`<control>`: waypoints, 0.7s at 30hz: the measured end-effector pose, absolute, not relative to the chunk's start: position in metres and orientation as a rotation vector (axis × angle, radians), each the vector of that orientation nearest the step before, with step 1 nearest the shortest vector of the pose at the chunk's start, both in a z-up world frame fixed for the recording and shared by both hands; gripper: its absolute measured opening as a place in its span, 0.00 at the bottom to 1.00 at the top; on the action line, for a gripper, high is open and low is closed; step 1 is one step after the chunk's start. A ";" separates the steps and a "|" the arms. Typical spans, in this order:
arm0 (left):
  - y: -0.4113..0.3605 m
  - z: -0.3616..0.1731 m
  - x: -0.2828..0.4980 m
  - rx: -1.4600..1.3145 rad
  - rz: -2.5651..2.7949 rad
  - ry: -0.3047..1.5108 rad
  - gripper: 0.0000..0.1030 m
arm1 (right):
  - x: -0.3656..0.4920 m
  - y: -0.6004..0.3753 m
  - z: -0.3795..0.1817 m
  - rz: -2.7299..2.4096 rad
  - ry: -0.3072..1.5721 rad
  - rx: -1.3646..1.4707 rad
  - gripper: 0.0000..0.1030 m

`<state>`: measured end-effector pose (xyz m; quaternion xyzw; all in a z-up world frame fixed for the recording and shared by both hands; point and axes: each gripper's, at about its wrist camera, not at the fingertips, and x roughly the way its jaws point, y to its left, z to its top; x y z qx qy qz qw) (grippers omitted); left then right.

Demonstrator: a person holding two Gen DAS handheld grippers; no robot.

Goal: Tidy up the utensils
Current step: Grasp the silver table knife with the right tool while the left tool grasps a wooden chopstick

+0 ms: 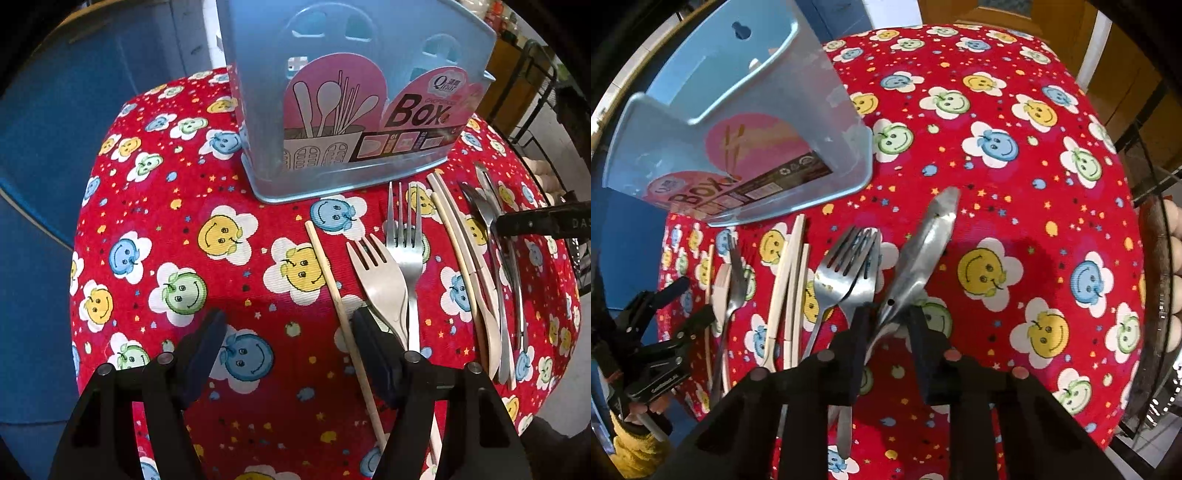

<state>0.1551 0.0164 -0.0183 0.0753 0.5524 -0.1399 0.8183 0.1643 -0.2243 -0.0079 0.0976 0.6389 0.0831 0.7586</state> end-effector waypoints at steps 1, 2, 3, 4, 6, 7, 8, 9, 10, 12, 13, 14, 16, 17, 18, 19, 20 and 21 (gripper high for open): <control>0.016 -0.018 0.156 0.158 -0.291 1.192 0.70 | 0.164 -0.229 -0.008 0.191 1.382 0.233 0.20; 0.015 -0.018 0.156 0.155 -0.283 1.206 0.70 | 0.163 -0.234 -0.009 0.203 1.372 0.253 0.16; 0.014 -0.018 0.157 0.152 -0.277 1.215 0.69 | 0.161 -0.238 -0.010 0.221 1.362 0.266 0.15; 0.014 -0.018 0.157 0.145 -0.268 1.224 0.68 | 0.160 -0.242 -0.010 0.232 1.352 0.272 0.15; 0.012 -0.016 0.155 0.136 -0.258 1.232 0.58 | 0.158 -0.246 -0.010 0.259 1.330 0.280 0.15; 0.010 -0.015 0.154 0.135 -0.256 1.236 0.54 | 0.156 -0.248 -0.010 0.278 1.317 0.283 0.15; 0.008 -0.015 0.153 0.133 -0.257 1.240 0.47 | 0.155 -0.249 -0.011 0.295 1.306 0.282 0.15; 0.004 -0.014 0.151 0.138 -0.253 1.245 0.41 | 0.147 -0.250 -0.010 0.304 1.298 0.277 0.15; 0.001 -0.014 0.150 0.143 -0.252 1.251 0.38 | 0.140 -0.251 -0.009 0.314 1.289 0.273 0.15; -0.005 -0.013 0.150 0.149 -0.245 1.259 0.30 | 0.137 -0.256 -0.010 0.332 1.282 0.277 0.15; -0.007 -0.013 0.152 0.150 -0.239 1.268 0.30 | 0.137 -0.257 -0.010 0.339 1.282 0.278 0.15; -0.008 -0.014 0.153 0.145 -0.233 1.276 0.29 | 0.138 -0.259 -0.010 0.348 1.285 0.276 0.15; -0.008 -0.014 0.158 0.125 -0.225 1.294 0.29 | 0.141 -0.262 -0.011 0.361 1.293 0.268 0.16; -0.008 -0.014 0.160 0.116 -0.222 1.300 0.29 | 0.142 -0.266 -0.011 0.366 1.297 0.266 0.16; -0.007 -0.015 0.162 0.107 -0.219 1.303 0.29 | 0.144 -0.267 -0.010 0.372 1.302 0.260 0.17; -0.008 -0.015 0.162 0.106 -0.217 1.305 0.29 | 0.145 -0.266 -0.010 0.379 1.307 0.254 0.18; -0.008 -0.015 0.160 0.107 -0.217 1.306 0.29 | 0.147 -0.266 -0.009 0.385 1.316 0.241 0.18; -0.009 -0.015 0.159 0.106 -0.216 1.303 0.29 | 0.147 -0.265 -0.009 0.388 1.319 0.232 0.19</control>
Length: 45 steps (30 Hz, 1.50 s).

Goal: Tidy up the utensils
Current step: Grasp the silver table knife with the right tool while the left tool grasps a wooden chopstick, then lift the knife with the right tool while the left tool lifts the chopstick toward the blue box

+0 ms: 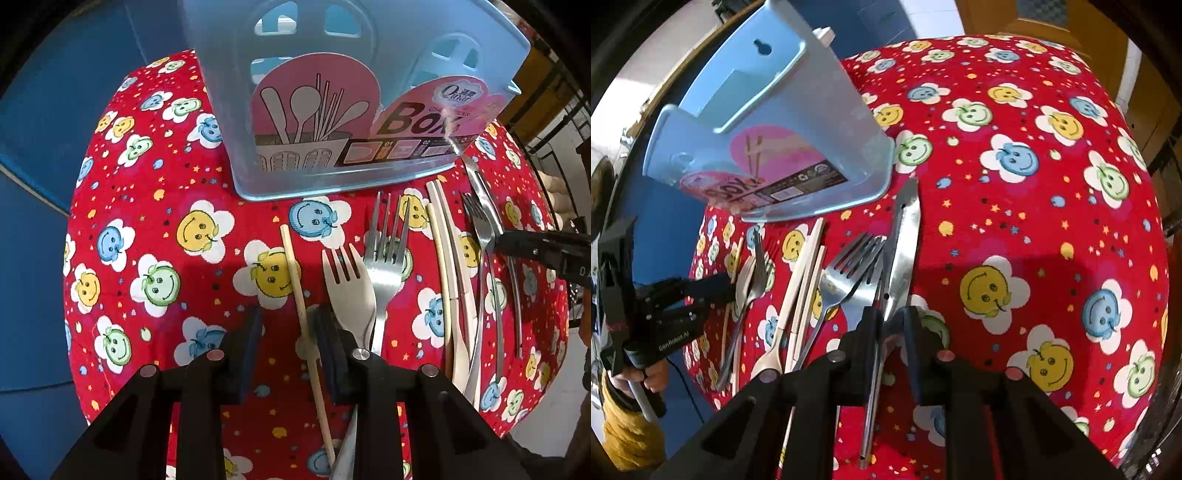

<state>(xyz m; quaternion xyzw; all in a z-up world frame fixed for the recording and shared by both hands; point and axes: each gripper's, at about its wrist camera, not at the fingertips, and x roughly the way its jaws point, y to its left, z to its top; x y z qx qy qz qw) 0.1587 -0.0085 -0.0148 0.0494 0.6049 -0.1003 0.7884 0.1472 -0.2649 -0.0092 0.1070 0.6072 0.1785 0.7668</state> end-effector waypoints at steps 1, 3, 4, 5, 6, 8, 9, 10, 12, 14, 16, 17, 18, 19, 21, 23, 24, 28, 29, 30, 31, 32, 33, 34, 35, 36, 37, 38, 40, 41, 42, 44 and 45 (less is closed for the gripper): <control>-0.009 -0.015 0.156 0.108 -0.215 1.298 0.27 | 0.148 -0.264 -0.009 0.390 1.320 0.222 0.19; -0.009 -0.014 0.150 0.104 -0.216 1.280 0.13 | 0.149 -0.261 -0.009 0.394 1.316 0.209 0.18; -0.008 -0.013 0.153 0.091 -0.223 1.276 0.08 | 0.149 -0.260 -0.009 0.396 1.310 0.201 0.17; -0.005 -0.013 0.150 0.063 -0.230 1.272 0.07 | 0.148 -0.259 -0.010 0.395 1.303 0.198 0.17; -0.003 -0.013 0.154 0.042 -0.233 1.268 0.06 | 0.148 -0.256 -0.010 0.393 1.297 0.201 0.17; 0.005 -0.014 0.151 0.006 -0.243 1.256 0.05 | 0.146 -0.255 -0.012 0.388 1.285 0.211 0.16; 0.009 -0.014 0.149 -0.015 -0.247 1.249 0.04 | 0.144 -0.257 -0.011 0.386 1.280 0.217 0.16; 0.012 -0.014 0.147 -0.039 -0.253 1.243 0.04 | 0.141 -0.257 -0.011 0.382 1.273 0.232 0.15; 0.018 -0.011 0.140 -0.079 -0.266 1.218 0.04 | 0.136 -0.257 -0.009 0.386 1.254 0.260 0.15; 0.021 -0.005 0.128 -0.089 -0.288 1.167 0.04 | 0.128 -0.261 -0.004 0.394 1.223 0.283 0.15; 0.026 0.000 0.115 -0.088 -0.297 1.120 0.04 | 0.119 -0.263 0.002 0.402 1.183 0.297 0.15; 0.028 0.003 0.109 -0.093 -0.300 1.100 0.04 | 0.115 -0.262 0.005 0.405 1.169 0.305 0.15; 0.031 0.007 0.102 -0.098 -0.303 1.073 0.04 | 0.111 -0.262 0.008 0.411 1.149 0.317 0.15; 0.034 0.012 0.095 -0.101 -0.305 1.040 0.04 | 0.105 -0.262 0.012 0.418 1.123 0.328 0.15; 0.037 0.023 0.083 -0.106 -0.301 0.978 0.04 | 0.095 -0.261 0.018 0.423 1.079 0.336 0.15; 0.042 0.034 0.070 -0.118 -0.303 0.910 0.04 | 0.085 -0.257 0.026 0.425 1.028 0.336 0.15; 0.041 0.037 0.071 -0.125 -0.305 0.891 0.04 | 0.081 -0.256 0.030 0.425 1.001 0.338 0.15; 0.046 0.059 0.053 -0.174 -0.314 0.792 0.04 | 0.062 -0.247 0.042 0.417 0.907 0.331 0.15; 0.047 0.062 0.049 -0.178 -0.315 0.771 0.04 | 0.059 -0.246 0.044 0.414 0.892 0.328 0.14; 0.048 0.065 0.047 -0.180 -0.315 0.757 0.04 | 0.055 -0.244 0.047 0.412 0.872 0.323 0.15; 0.048 0.069 0.046 -0.181 -0.314 0.739 0.04 | 0.051 -0.241 0.051 0.412 0.848 0.317 0.14; 0.046 0.071 0.047 -0.179 -0.312 0.729 0.04 | 0.049 -0.239 0.055 0.411 0.829 0.310 0.14; 0.048 0.076 0.046 -0.178 -0.308 0.714 0.04 | 0.046 -0.238 0.059 0.411 0.815 0.305 0.14; 0.049 0.080 0.045 -0.177 -0.304 0.700 0.04 | 0.044 -0.235 0.064 0.408 0.794 0.294 0.14; 0.049 0.083 0.046 -0.175 -0.302 0.690 0.04 | 0.043 -0.232 0.069 0.404 0.773 0.283 0.14; 0.050 0.088 0.048 -0.174 -0.299 0.675 0.04 | 0.042 -0.230 0.072 0.401 0.759 0.274 0.14; 0.050 0.091 0.050 -0.172 -0.298 0.667 0.04 | 0.042 -0.227 0.078 0.400 0.736 0.261 0.14; 0.049 0.095 0.052 -0.171 -0.297 0.657 0.04 | 0.042 -0.224 0.082 0.401 0.718 0.250 0.14; 0.049 0.102 0.061 -0.169 -0.290 0.633 0.04 | 0.043 -0.219 0.091 0.402 0.682 0.230 0.14; 0.048 0.105 0.064 -0.170 -0.287 0.626 0.04 | 0.045 -0.216 0.096 0.405 0.666 0.223 0.14; 0.048 0.108 0.069 -0.173 -0.284 0.618 0.04 | 0.045 -0.214 0.098 0.406 0.657 0.218 0.14; 0.046 0.116 0.081 -0.184 -0.279 0.598 0.04 | 0.048 -0.211 0.105 0.409 0.633 0.203 0.14; 0.046 0.120 0.086 -0.187 -0.276 0.587 0.04 | 0.052 -0.208 0.109 0.411 0.621 0.196 0.14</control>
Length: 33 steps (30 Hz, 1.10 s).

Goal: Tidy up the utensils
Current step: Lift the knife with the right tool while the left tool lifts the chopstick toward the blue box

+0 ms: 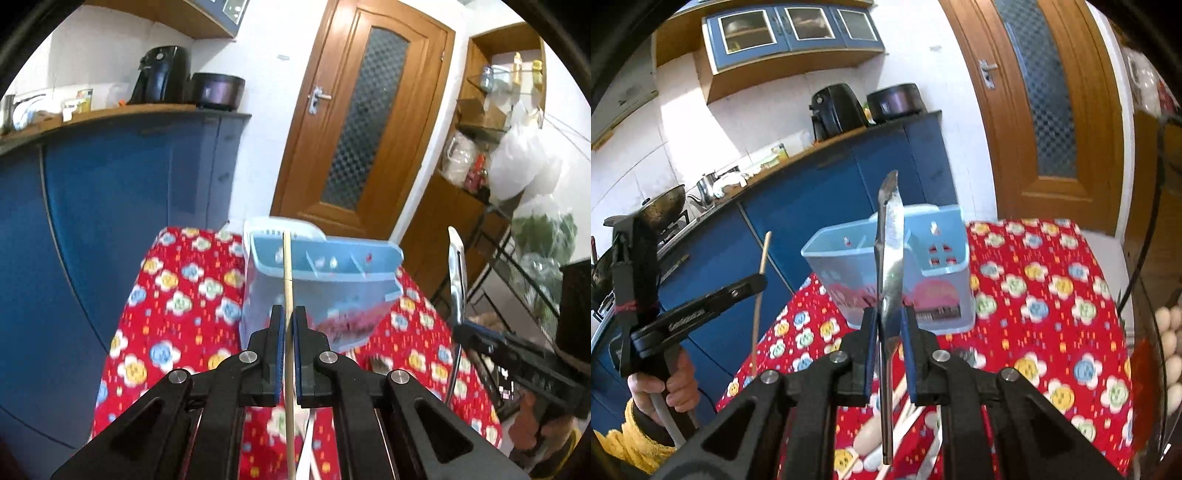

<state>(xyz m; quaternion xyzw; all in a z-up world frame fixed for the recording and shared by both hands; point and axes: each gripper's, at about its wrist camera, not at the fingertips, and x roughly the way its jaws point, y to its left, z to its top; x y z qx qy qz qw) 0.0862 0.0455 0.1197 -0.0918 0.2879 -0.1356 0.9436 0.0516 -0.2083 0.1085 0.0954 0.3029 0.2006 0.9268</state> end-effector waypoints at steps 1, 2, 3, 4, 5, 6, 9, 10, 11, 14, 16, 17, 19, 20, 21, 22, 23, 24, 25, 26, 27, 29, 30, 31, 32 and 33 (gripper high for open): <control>0.045 0.124 0.091 -0.191 -0.274 0.575 0.04 | 0.054 -0.207 0.111 0.412 0.612 0.191 0.14; 0.044 0.129 0.097 -0.195 -0.271 0.559 0.04 | 0.056 -0.206 0.114 0.414 0.602 0.188 0.14; 0.043 0.132 0.100 -0.197 -0.269 0.550 0.04 | 0.058 -0.205 0.115 0.417 0.595 0.187 0.14; 0.042 0.137 0.106 -0.201 -0.265 0.534 0.04 | 0.061 -0.205 0.117 0.418 0.588 0.188 0.14; 0.041 0.142 0.111 -0.205 -0.261 0.518 0.04 | 0.063 -0.205 0.119 0.420 0.581 0.190 0.15; 0.041 0.145 0.114 -0.207 -0.258 0.509 0.04 | 0.065 -0.205 0.120 0.423 0.578 0.191 0.14; 0.038 0.159 0.128 -0.207 -0.242 0.467 0.04 | 0.070 -0.207 0.124 0.428 0.562 0.197 0.14; 0.036 0.165 0.133 -0.206 -0.235 0.452 0.04 | 0.072 -0.208 0.125 0.431 0.556 0.199 0.14; 0.035 0.170 0.136 -0.208 -0.232 0.440 0.04 | 0.073 -0.208 0.126 0.431 0.553 0.200 0.14; 0.030 0.187 0.148 -0.204 -0.224 0.381 0.04 | 0.076 -0.211 0.128 0.433 0.542 0.208 0.14; 0.025 0.197 0.156 -0.195 -0.218 0.350 0.04 | 0.078 -0.213 0.128 0.431 0.540 0.211 0.15; 0.023 0.201 0.160 -0.192 -0.214 0.335 0.04 | 0.079 -0.213 0.127 0.431 0.539 0.213 0.14; 0.019 0.205 0.167 -0.182 -0.197 0.305 0.04 | 0.083 -0.216 0.126 0.427 0.541 0.215 0.15; 0.018 0.206 0.172 -0.175 -0.181 0.290 0.04 | 0.084 -0.217 0.126 0.426 0.541 0.215 0.14; 0.017 0.205 0.175 -0.170 -0.164 0.278 0.04 | 0.085 -0.217 0.125 0.424 0.541 0.215 0.14; 0.016 0.204 0.179 -0.169 -0.152 0.270 0.04 | 0.086 -0.218 0.125 0.422 0.542 0.215 0.15; 0.016 0.202 0.183 -0.169 -0.140 0.263 0.04 | 0.088 -0.219 0.125 0.420 0.543 0.215 0.15; 0.016 0.198 0.187 -0.170 -0.128 0.257 0.04 | 0.089 -0.219 0.125 0.419 0.543 0.216 0.15; 0.017 0.194 0.192 -0.171 -0.115 0.251 0.04 | 0.091 -0.219 0.125 0.420 0.541 0.217 0.15; 0.018 0.190 0.197 -0.171 -0.101 0.248 0.04 | 0.092 -0.220 0.125 0.420 0.538 0.216 0.15; 0.020 0.185 0.201 -0.171 -0.091 0.248 0.04 | 0.094 -0.220 0.125 0.419 0.535 0.215 0.15; 0.023 0.175 0.206 -0.182 -0.088 0.251 0.04 | 0.098 -0.221 0.128 0.421 0.522 0.214 0.15; 0.025 0.169 0.209 -0.192 -0.089 0.256 0.04 | 0.102 -0.223 0.131 0.415 0.506 0.216 0.15; 0.026 0.165 0.212 -0.196 -0.088 0.261 0.04 | 0.105 -0.224 0.133 0.410 0.493 0.221 0.15; 0.028 0.160 0.214 -0.200 -0.088 0.262 0.04 | 0.109 -0.226 0.137 0.405 0.474 0.229 0.15; 0.028 0.157 0.214 -0.200 -0.087 0.261 0.04 | 0.112 -0.227 0.139 0.401 0.462 0.234 0.15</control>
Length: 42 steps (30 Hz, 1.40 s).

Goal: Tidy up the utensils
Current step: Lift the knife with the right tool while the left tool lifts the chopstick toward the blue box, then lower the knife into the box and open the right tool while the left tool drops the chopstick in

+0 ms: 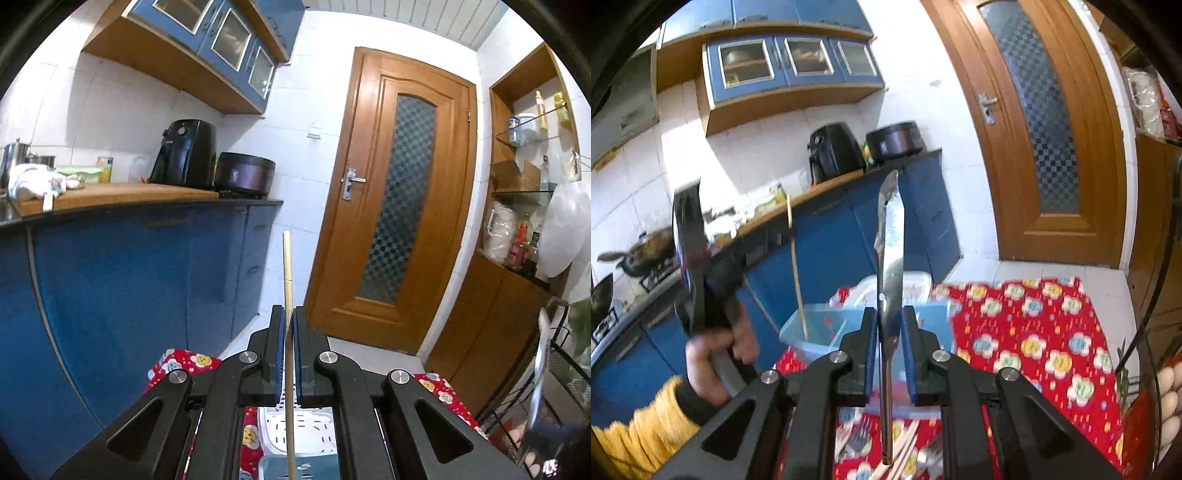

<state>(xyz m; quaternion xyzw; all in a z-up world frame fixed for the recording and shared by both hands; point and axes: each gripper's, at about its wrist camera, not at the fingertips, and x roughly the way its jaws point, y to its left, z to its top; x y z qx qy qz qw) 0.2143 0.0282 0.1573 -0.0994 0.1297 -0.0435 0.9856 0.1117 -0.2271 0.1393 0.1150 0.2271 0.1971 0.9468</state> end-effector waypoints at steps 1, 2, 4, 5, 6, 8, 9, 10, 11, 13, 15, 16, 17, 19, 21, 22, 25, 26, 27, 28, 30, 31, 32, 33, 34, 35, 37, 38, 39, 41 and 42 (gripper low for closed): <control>0.029 0.154 0.215 -0.198 -0.086 0.259 0.04 | 0.117 -0.229 0.143 0.392 0.440 0.238 0.15; 0.029 0.151 0.216 -0.197 -0.086 0.258 0.04 | 0.121 -0.229 0.146 0.383 0.424 0.237 0.15; 0.029 0.145 0.217 -0.195 -0.092 0.258 0.04 | 0.129 -0.227 0.152 0.361 0.377 0.221 0.15; 0.028 0.142 0.217 -0.192 -0.093 0.262 0.04 | 0.134 -0.225 0.153 0.351 0.352 0.211 0.15; 0.027 0.139 0.218 -0.191 -0.094 0.265 0.04 | 0.137 -0.223 0.154 0.345 0.340 0.205 0.15; 0.026 0.134 0.219 -0.187 -0.097 0.267 0.04 | 0.147 -0.217 0.152 0.334 0.309 0.187 0.15; 0.025 0.132 0.218 -0.183 -0.097 0.266 0.04 | 0.152 -0.214 0.150 0.331 0.303 0.179 0.15; 0.024 0.130 0.218 -0.181 -0.096 0.266 0.04 | 0.156 -0.211 0.146 0.330 0.302 0.170 0.15; 0.024 0.128 0.219 -0.177 -0.096 0.268 0.04 | 0.159 -0.209 0.143 0.329 0.304 0.164 0.15; 0.023 0.125 0.219 -0.173 -0.097 0.273 0.04 | 0.167 -0.203 0.132 0.331 0.324 0.152 0.15; 0.023 0.120 0.220 -0.172 -0.101 0.281 0.04 | 0.173 -0.199 0.122 0.337 0.343 0.147 0.15; 0.023 0.118 0.220 -0.173 -0.103 0.285 0.04 | 0.175 -0.197 0.116 0.341 0.353 0.142 0.15; 0.023 0.117 0.220 -0.175 -0.103 0.285 0.04 | 0.176 -0.196 0.112 0.346 0.358 0.136 0.15; 0.024 0.115 0.218 -0.173 -0.102 0.274 0.04 | 0.177 -0.195 0.106 0.354 0.361 0.129 0.15; 0.022 0.114 0.218 -0.164 -0.102 0.269 0.04 | 0.177 -0.195 0.102 0.358 0.362 0.126 0.15; 0.021 0.114 0.217 -0.158 -0.100 0.266 0.04 | 0.178 -0.195 0.101 0.359 0.363 0.123 0.15; 0.020 0.114 0.217 -0.159 -0.099 0.265 0.04 | 0.177 -0.194 0.096 0.361 0.369 0.114 0.15; 0.021 0.114 0.216 -0.163 -0.100 0.267 0.04 | 0.177 -0.192 0.094 0.361 0.372 0.110 0.15; 0.021 0.114 0.216 -0.163 -0.100 0.268 0.04 | 0.177 -0.191 0.093 0.363 0.376 0.108 0.15; 0.021 0.113 0.215 -0.161 -0.099 0.268 0.04 | 0.176 -0.191 0.091 0.367 0.380 0.106 0.15; 0.021 0.114 0.215 -0.154 -0.097 0.269 0.04 | 0.174 -0.191 0.090 0.369 0.376 0.100 0.15; 0.021 0.114 0.214 -0.153 -0.099 0.273 0.04 | 0.174 -0.191 0.090 0.368 0.379 0.102 0.15; 0.021 0.114 0.214 -0.156 -0.104 0.278 0.04 | 0.173 -0.193 0.090 0.371 0.383 0.114 0.16; 0.021 0.115 0.213 -0.159 -0.107 0.282 0.04 | 0.173 -0.194 0.090 0.373 0.387 0.124 0.20; 0.021 0.115 0.213 -0.164 -0.109 0.286 0.04 | 0.173 -0.195 0.090 0.374 0.388 0.132 0.24; 0.022 0.115 0.212 -0.168 -0.111 0.288 0.04 | 0.172 -0.196 0.090 0.375 0.387 0.143 0.31; 0.022 0.116 0.210 -0.173 -0.124 0.296 0.04 | 0.170 -0.199 0.092 0.385 0.385 0.163 0.36; 0.022 0.116 0.209 -0.171 -0.128 0.301 0.05 | 0.170 -0.199 0.092 0.388 0.386 0.168 0.37; 0.022 0.116 0.209 -0.169 -0.129 0.305 0.05 | 0.168 -0.199 0.093 0.389 0.386 0.170 0.38; 0.022 0.117 0.208 -0.166 -0.127 0.324 0.09 | 0.165 -0.199 0.096 0.389 0.381 0.164 0.42; 0.022 0.116 0.207 -0.166 -0.130 0.329 0.15 | 0.163 -0.199 0.097 0.390 0.378 0.164 0.43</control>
